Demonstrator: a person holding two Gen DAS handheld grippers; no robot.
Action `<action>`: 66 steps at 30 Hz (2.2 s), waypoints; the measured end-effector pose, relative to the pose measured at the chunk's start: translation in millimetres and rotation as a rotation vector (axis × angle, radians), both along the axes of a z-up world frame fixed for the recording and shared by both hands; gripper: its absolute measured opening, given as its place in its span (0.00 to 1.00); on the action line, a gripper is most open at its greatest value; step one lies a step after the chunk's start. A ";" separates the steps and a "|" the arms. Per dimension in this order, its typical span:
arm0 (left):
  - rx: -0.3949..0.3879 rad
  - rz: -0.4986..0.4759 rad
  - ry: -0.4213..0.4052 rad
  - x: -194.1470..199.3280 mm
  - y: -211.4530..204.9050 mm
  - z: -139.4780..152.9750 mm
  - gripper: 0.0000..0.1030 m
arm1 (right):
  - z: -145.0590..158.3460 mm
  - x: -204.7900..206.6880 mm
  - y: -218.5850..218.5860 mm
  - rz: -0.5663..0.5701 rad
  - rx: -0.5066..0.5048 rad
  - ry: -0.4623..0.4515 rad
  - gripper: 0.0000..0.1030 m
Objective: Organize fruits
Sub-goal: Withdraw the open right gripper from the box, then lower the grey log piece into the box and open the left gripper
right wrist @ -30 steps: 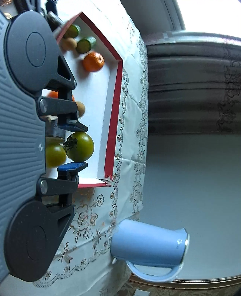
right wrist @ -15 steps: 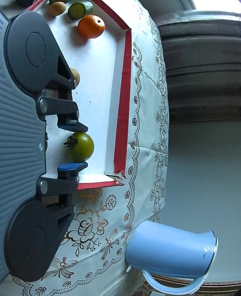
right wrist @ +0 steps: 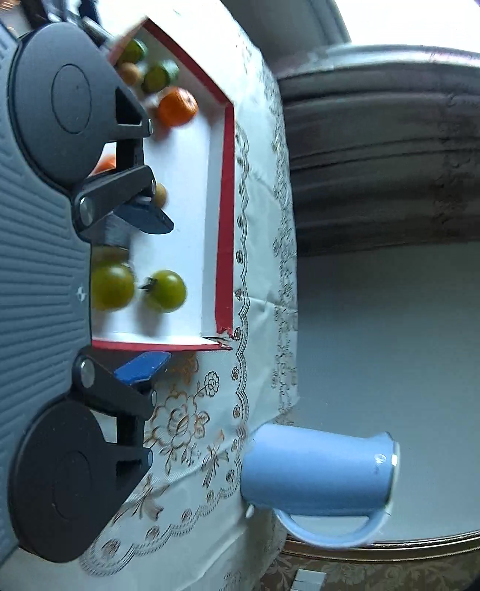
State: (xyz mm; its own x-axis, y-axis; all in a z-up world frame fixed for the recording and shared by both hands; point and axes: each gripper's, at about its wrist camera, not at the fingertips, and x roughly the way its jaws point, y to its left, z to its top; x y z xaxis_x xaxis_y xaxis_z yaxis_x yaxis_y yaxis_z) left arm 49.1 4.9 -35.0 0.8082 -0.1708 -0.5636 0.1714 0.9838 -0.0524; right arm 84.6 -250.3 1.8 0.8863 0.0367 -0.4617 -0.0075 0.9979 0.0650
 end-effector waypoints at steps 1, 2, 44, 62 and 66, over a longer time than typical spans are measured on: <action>0.001 0.000 0.000 0.0 0.0 0.0 0.30 | -0.2 -11.8 -0.8 0.012 0.002 -0.009 0.68; 0.003 0.000 0.000 0.0 -0.6 0.1 0.30 | -0.9 -20.5 -2.1 0.022 0.005 -0.011 0.68; 0.098 0.007 -0.028 -3.6 -11.3 4.3 0.30 | -46.4 -48.0 15.2 0.148 -0.041 0.128 0.85; 0.121 -0.041 -0.101 37.6 -43.8 44.6 0.30 | -48.0 -47.2 17.7 0.157 -0.048 0.135 0.88; 0.162 -0.029 -0.099 59.7 -56.9 39.1 0.30 | -48.1 -47.0 17.7 0.157 -0.048 0.136 0.89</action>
